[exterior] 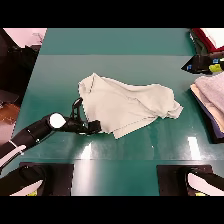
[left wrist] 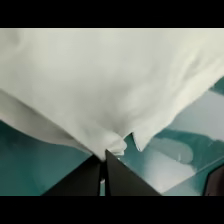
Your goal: Fold the shirts.
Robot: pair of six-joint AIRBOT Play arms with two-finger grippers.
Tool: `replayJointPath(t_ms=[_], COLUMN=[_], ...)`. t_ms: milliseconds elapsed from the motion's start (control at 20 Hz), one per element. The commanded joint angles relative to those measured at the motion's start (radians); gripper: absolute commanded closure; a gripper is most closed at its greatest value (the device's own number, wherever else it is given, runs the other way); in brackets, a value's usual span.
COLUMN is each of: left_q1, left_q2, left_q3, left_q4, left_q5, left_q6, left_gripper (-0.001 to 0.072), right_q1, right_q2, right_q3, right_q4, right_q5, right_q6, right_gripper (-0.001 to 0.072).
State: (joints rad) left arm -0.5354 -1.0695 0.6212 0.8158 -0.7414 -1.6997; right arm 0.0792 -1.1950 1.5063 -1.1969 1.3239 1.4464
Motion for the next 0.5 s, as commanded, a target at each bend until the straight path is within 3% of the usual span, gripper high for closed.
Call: replayJointPath(t_ms=[0, 200, 450], left_q1=[0.029, 0.247, 0.456], left_q2=[0.025, 0.089, 0.108], left_q3=[0.144, 0.275, 0.288], left_q4=[0.240, 0.428, 0.458], left_q5=[-0.161, -0.349, -0.458], left_q6=[-0.003, 0.012, 0.142], left_gripper=[0.0681, 0.0681, 0.0680], right_q1=[-0.042, -0.112, -0.141], right_q2=[0.001, 0.006, 0.010], right_q3=[0.001, -0.039, -0.306], right_q4=[-0.001, 0.000, 0.002], right_q5=[0.044, 0.108, 0.049], right_q6=[0.000, -0.043, -0.053], right_gripper=[0.0285, 0.0285, 0.0285])
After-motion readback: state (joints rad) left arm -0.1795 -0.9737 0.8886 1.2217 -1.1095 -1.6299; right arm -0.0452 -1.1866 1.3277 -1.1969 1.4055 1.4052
